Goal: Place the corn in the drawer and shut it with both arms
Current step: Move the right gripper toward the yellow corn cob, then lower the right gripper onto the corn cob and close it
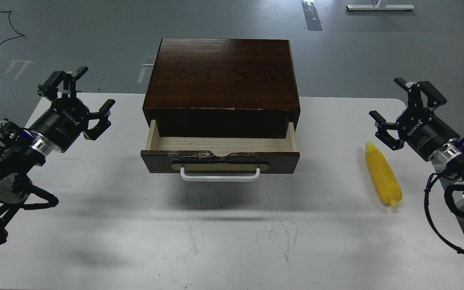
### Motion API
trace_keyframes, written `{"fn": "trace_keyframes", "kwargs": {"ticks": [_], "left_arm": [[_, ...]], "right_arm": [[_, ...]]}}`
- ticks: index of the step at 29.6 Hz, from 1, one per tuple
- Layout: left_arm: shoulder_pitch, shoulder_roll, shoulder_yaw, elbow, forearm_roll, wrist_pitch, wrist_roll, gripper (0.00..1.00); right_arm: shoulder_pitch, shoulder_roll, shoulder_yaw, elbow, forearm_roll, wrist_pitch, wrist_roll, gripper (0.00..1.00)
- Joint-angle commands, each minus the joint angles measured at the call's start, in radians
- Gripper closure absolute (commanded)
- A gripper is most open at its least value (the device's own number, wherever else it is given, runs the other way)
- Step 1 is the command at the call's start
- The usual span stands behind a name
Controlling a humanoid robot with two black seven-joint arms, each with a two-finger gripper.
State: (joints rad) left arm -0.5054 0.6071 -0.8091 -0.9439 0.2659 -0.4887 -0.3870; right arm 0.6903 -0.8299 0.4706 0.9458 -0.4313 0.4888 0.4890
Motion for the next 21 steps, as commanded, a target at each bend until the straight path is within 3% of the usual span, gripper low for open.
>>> {"fn": "trace_keyframes", "kwargs": {"ticks": [1,7,9,14,21], "left_arm": [[-0.001,-0.006,0.001,-0.003,0.001,0.0,0.0,0.01],[-0.001,-0.006,-0.001,-0.006,0.0,0.0,-0.003,0.01],[-0.001,-0.006,-0.001,-0.007,0.0,0.0,-0.001,0.01],[0.001,-0.009,-0.001,-0.007,0.0,0.0,-0.003,0.01],[-0.001,-0.024,-0.001,-0.007,0.001,0.0,-0.001,0.01]], "right_arm": [[0.06,-0.116,-0.001,0.036,-0.198,0.0,0.0,0.0],[0.077,-0.144,-0.006,0.036,-0.662,0.0,0.0,0.0],[0.06,-0.144,-0.026,0.03,-0.806,-0.044,0.0,0.0],[0.099,-0.085,-0.205,-0.028,-0.877,-0.121,0.0,0.0],[0.179,0.0,-0.394,-0.123,-0.877,-0.133,0.0,0.0]]}}
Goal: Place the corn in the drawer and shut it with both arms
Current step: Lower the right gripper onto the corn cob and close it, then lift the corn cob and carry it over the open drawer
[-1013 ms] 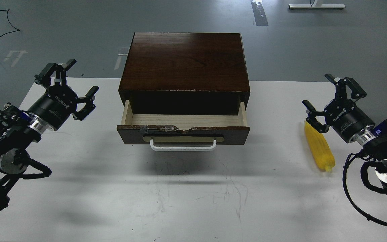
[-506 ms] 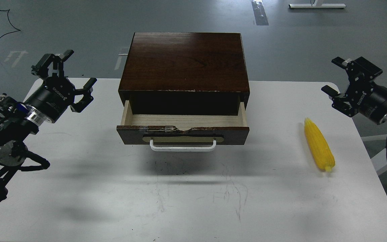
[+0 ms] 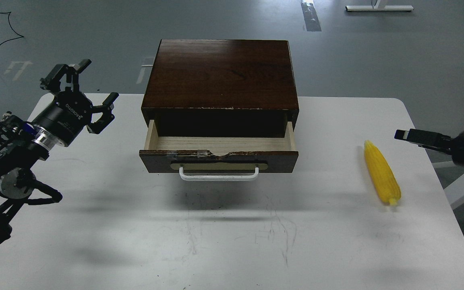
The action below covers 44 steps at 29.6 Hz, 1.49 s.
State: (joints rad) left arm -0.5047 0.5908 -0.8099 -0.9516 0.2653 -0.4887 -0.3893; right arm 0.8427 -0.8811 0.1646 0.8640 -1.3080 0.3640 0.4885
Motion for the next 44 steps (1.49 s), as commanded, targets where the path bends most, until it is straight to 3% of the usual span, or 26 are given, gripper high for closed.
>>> {"fn": "trace_keyframes", "kwargs": {"ticks": [1,21,27,35,44], "left_arm": [[-0.002,-0.008,0.0,0.001,0.002,0.0,0.001,0.01],[0.0,-0.006,0.002,0.001,0.006,0.0,0.001,0.01],[0.0,-0.008,0.002,0.001,0.043,0.0,0.001,0.01],[0.0,-0.008,0.002,0.001,0.043,0.0,0.003,0.01],[-0.002,-0.005,0.002,0.001,0.045,0.0,0.003,0.01]], "right_arm": [[0.027,0.062,-0.095,-0.048,0.0,-0.013,0.0,0.0],[0.018,0.122,-0.177,-0.086,0.0,-0.017,0.0,0.13],[0.018,0.123,-0.192,-0.094,0.0,-0.017,0.0,0.29],[0.016,0.122,-0.197,-0.097,0.0,-0.005,0.0,0.78],[0.128,0.116,-0.212,-0.045,0.012,-0.001,0.0,0.82]]}}
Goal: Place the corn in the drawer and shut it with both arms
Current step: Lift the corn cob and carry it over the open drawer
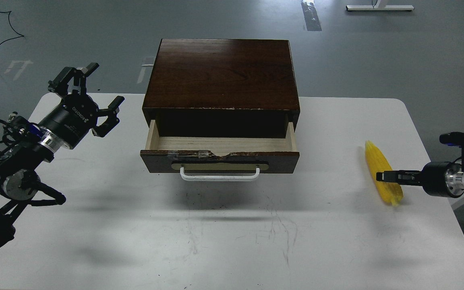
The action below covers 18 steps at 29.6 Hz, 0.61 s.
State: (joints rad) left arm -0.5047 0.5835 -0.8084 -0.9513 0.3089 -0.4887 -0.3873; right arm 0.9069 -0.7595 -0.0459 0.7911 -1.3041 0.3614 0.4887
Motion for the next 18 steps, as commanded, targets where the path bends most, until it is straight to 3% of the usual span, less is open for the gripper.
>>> {"fn": "trace_keyframes", "kwargs": {"ticks": [1,7,12,18], "left_arm": [[-0.002,0.002,0.0,0.0,-0.001,0.0,0.001,0.01],[-0.003,0.007,-0.002,0.0,-0.001,0.0,-0.001,0.01],[-0.003,0.009,-0.003,0.0,-0.002,0.0,-0.001,0.01],[-0.003,0.01,-0.006,-0.001,-0.002,0.0,-0.001,0.01]], "right_arm": [[0.107,-0.007,-0.002,0.043,0.011,0.016,0.0,0.82],[0.32,0.008,-0.021,0.12,0.008,0.054,0.0,0.82],[0.617,0.147,-0.211,0.155,0.011,0.057,0.0,0.82],[0.848,0.307,-0.342,0.243,0.002,0.056,0.0,0.82]]}}
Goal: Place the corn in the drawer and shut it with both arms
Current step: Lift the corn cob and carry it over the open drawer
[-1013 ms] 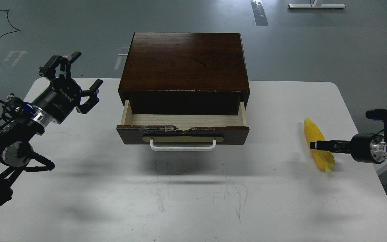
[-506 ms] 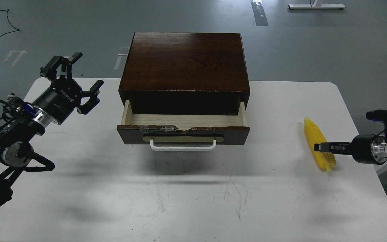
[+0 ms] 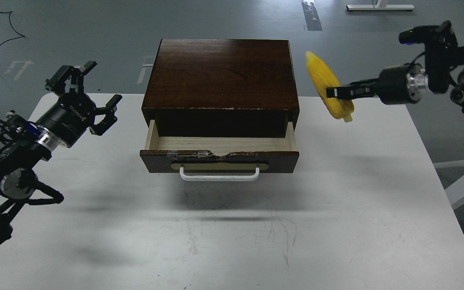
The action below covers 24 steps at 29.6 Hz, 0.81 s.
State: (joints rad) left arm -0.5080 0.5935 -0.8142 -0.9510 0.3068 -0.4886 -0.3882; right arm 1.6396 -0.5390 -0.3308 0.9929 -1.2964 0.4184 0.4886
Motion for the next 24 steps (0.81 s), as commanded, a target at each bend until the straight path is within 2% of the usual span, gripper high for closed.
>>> {"fn": "trace_keyframes", "kwargs": {"ticks": [1,8,13,17,20,24], "left_arm": [[0.0,0.0,0.0,-0.002,0.0,0.0,0.0,0.01],[0.0,-0.001,-0.003,-0.002,0.002,0.0,0.0,0.01],[0.0,0.0,-0.005,-0.002,0.0,0.0,0.0,0.01],[0.0,0.008,-0.01,-0.002,0.0,0.0,0.0,0.01],[0.0,0.012,-0.011,-0.003,-0.001,0.0,0.0,0.01],[0.0,0.019,-0.013,-0.003,-0.002,0.0,0.0,0.01]], "right_arm": [[0.138,0.105,-0.066,0.052,-0.006,-0.003,0.0,0.82],[0.301,0.254,-0.116,0.165,-0.109,-0.021,0.0,0.82],[0.312,0.359,-0.161,0.173,-0.207,-0.131,0.0,0.82],[0.306,0.445,-0.296,0.144,-0.224,-0.291,0.0,0.82],[0.29,0.47,-0.327,0.125,-0.224,-0.329,0.0,0.82],[0.263,0.479,-0.329,0.102,-0.222,-0.331,0.0,0.81]]}}
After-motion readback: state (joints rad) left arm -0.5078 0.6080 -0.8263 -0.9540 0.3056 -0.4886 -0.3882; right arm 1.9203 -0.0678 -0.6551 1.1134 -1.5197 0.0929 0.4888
